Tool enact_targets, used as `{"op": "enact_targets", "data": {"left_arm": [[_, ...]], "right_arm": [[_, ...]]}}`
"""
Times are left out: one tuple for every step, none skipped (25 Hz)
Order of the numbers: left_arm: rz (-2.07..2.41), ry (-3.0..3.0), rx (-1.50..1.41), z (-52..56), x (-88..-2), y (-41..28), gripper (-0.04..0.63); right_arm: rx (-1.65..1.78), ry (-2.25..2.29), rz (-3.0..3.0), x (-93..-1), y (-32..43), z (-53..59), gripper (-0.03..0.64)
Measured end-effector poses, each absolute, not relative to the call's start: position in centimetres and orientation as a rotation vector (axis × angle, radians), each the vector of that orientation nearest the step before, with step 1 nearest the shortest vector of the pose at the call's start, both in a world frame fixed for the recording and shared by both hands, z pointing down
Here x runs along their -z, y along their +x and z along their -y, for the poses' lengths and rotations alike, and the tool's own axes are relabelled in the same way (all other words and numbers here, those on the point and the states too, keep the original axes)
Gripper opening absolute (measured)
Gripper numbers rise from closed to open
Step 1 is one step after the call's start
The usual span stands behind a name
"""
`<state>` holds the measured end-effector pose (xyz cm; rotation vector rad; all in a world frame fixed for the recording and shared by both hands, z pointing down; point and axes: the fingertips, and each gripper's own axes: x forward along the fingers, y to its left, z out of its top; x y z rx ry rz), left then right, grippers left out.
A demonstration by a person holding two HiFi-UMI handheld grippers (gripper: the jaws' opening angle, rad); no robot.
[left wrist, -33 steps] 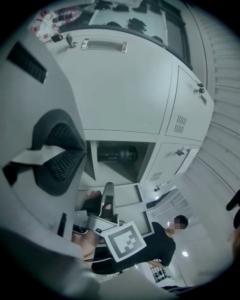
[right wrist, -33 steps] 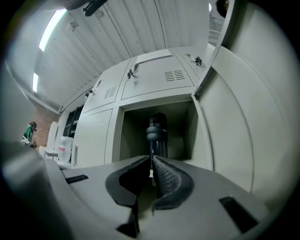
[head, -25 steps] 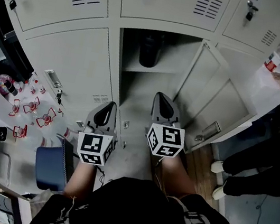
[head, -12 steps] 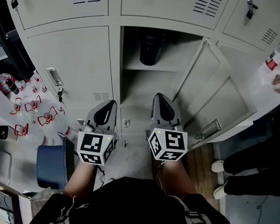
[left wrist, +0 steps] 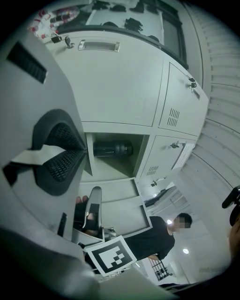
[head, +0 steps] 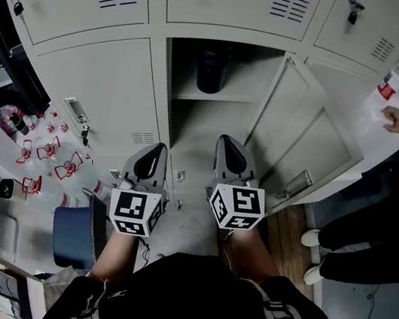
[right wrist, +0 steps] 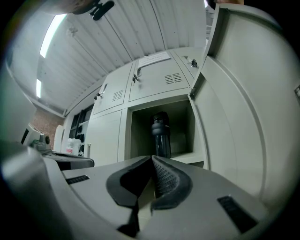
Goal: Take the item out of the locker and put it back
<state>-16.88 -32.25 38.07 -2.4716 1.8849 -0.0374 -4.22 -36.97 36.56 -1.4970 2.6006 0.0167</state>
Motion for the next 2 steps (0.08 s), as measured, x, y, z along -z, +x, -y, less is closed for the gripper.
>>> {"op": "enact_targets", "data": {"left_arm": [[-1.886, -2.47, 0.038, 32.28, -38.07, -16.77, 0.012], [-1.887, -2.469, 0.038, 32.32, -38.09, -16.68, 0.012]], "right_arm": [[-0.017, -1.496, -2.602, -36.6, -4.12, 37.01, 0.014], [-0.017, -1.495, -2.603, -36.64, -4.03, 37.04, 0.014]]}}
